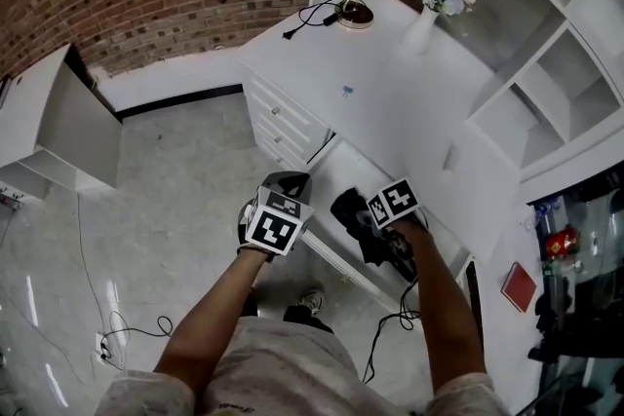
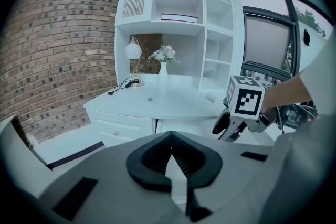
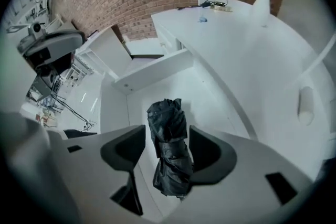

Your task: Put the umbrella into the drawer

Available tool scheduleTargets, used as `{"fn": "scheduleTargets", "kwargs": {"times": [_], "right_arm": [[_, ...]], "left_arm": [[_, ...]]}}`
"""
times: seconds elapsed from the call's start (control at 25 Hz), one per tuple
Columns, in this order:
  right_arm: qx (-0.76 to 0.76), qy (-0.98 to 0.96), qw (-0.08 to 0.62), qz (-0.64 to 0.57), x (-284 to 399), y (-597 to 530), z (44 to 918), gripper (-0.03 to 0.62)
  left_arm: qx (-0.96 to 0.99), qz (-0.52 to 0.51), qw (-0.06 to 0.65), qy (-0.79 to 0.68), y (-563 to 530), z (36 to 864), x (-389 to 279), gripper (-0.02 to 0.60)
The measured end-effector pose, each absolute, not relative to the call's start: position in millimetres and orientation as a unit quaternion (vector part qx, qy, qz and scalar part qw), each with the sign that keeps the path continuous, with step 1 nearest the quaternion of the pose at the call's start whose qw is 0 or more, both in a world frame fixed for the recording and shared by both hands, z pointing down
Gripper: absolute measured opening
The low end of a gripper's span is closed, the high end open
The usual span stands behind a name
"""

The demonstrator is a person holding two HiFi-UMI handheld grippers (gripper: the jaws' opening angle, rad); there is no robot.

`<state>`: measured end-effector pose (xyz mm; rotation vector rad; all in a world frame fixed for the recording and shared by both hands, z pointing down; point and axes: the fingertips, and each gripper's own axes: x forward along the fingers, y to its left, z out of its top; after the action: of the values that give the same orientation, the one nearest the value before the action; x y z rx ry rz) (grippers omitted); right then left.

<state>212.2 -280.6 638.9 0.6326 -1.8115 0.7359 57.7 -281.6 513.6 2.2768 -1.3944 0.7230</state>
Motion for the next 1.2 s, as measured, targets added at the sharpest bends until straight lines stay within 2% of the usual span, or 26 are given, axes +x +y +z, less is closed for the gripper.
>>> {"fn": "scheduleTargets", "kwargs": {"times": [0.44,0.64,0.92,1.0,1.2], "right_arm": [[0.382,-0.796,0.355,0.307,184.0,-306.2,546.7,0.256],[0.435,-0.809,0.279,0.281,177.1,-309.7,495.1,0.233],[0.495,-0.813,0.217,0.218,172.8,-302.8,434.5,0.196],[0.511,-0.811,0.201,0.2,172.1,-302.5,420.3,0.169],[0.541,-0.808,0.165,0.165,168.7,-298.0,396.1,0.167]], "left_arm": [[0.826,0.219,0.178,-0.488,-299.8,480.2,43.2,-0.005],[0.841,0.187,0.17,-0.479,-307.6,460.6,39.9,-0.005],[0.855,0.191,0.148,-0.458,-308.8,440.7,36.7,-0.005],[0.855,0.192,0.144,-0.46,-310.6,436.1,31.0,-0.005],[0.856,0.186,0.133,-0.463,-315.5,424.8,18.3,-0.005]]}}
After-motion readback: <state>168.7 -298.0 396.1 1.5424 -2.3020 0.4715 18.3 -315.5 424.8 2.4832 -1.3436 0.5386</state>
